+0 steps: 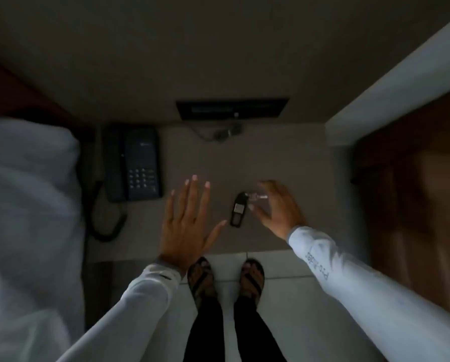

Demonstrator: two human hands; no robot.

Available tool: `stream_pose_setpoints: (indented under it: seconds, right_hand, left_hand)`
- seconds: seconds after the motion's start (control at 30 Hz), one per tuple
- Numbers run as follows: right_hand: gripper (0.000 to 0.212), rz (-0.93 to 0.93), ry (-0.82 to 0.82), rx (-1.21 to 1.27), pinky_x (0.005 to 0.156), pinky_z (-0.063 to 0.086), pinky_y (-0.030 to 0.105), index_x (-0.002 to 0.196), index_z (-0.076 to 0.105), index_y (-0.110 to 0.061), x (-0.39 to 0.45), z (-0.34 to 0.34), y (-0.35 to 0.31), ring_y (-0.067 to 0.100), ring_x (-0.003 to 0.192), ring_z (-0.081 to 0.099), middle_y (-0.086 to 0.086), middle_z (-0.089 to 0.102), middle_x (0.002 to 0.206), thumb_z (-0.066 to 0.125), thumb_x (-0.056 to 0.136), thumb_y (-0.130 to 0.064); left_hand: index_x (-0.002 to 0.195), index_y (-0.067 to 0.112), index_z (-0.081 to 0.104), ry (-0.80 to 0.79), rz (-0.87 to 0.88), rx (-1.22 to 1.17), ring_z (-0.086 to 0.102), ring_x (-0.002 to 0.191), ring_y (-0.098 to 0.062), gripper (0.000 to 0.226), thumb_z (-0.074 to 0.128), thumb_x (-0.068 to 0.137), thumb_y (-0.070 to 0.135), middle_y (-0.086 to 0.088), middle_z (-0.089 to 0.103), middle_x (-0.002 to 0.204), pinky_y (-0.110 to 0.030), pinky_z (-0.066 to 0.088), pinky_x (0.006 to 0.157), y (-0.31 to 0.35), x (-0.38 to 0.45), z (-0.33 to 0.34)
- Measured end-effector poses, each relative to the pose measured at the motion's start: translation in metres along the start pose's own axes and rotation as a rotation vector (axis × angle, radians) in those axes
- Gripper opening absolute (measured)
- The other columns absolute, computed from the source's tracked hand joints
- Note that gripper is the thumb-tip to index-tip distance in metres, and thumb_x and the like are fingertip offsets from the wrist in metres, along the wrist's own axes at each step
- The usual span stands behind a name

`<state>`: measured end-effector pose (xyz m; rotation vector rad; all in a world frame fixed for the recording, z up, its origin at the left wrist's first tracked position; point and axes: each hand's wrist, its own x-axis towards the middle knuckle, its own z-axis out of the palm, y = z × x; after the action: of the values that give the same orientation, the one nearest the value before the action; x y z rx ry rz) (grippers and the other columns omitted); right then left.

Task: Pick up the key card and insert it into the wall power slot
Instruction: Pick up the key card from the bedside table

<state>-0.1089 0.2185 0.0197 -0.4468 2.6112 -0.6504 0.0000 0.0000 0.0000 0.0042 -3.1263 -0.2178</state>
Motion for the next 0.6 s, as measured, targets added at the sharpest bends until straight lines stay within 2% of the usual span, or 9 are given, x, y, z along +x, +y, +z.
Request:
stream_pose_setpoints:
  seconds: [0.17,0.27,0.37,0.43,0.53,0.6]
  right_hand:
    - [0.049,-0.001,-0.019,0.012,0.101,0.045,0.044,0.127,0.058,-0.012,0.028,0.060,0.035,0.035,0.123,0.049,0.016,0.054,0.130,0.071,0.085,-0.034]
    - [0.034,-0.024,0.072,0.059,0.096,0.050,0.043,0.113,0.067,-0.010,0.037,0.077,0.048,0.034,0.117,0.054,0.017,0.053,0.126,0.071,0.086,-0.031]
    - [0.019,-0.050,0.135,0.087,0.093,0.051,0.046,0.097,0.072,-0.007,0.042,0.086,0.054,0.033,0.110,0.057,0.017,0.055,0.120,0.069,0.089,-0.023]
    - [0.016,-0.070,0.164,0.104,0.092,0.050,0.048,0.091,0.073,-0.005,0.044,0.087,0.057,0.034,0.107,0.058,0.018,0.059,0.116,0.068,0.090,-0.020]
    - [0.014,-0.126,0.179,0.142,0.089,0.052,0.046,0.088,0.074,-0.004,0.047,0.084,0.058,0.034,0.102,0.061,0.014,0.066,0.113,0.069,0.089,-0.017]
    - [0.012,-0.087,0.151,0.262,0.085,0.054,0.041,0.090,0.072,-0.006,0.047,0.078,0.054,0.027,0.097,0.066,0.010,0.072,0.105,0.067,0.090,-0.018]
  left_hand:
    - [0.161,0.003,0.035,-0.059,0.014,-0.042,0.033,0.157,-0.042,0.081,0.042,0.105,0.061,-0.028,0.032,0.168,-0.060,0.031,0.127,-0.007,0.008,0.091]
    - [0.163,0.003,0.031,-0.063,0.072,-0.023,0.031,0.158,-0.041,0.080,0.036,0.108,0.060,-0.028,0.029,0.170,-0.061,0.030,0.127,-0.017,0.008,0.125]
    - [0.165,0.005,0.026,-0.039,0.078,0.033,0.026,0.160,-0.040,0.080,0.037,0.108,0.060,-0.028,0.027,0.171,-0.060,0.027,0.128,-0.025,0.006,0.139]
    - [0.165,0.005,0.025,-0.026,0.080,0.034,0.023,0.161,-0.039,0.080,0.037,0.108,0.060,-0.027,0.025,0.171,-0.059,0.025,0.129,-0.025,0.005,0.143]
    - [0.164,0.004,0.027,-0.021,0.081,0.030,0.025,0.160,-0.040,0.078,0.036,0.108,0.058,-0.028,0.027,0.171,-0.060,0.027,0.129,-0.024,0.007,0.141]
    - [0.163,0.003,0.030,-0.041,0.078,0.040,0.028,0.159,-0.042,0.078,0.037,0.108,0.057,-0.030,0.029,0.169,-0.061,0.030,0.127,-0.022,0.007,0.134]
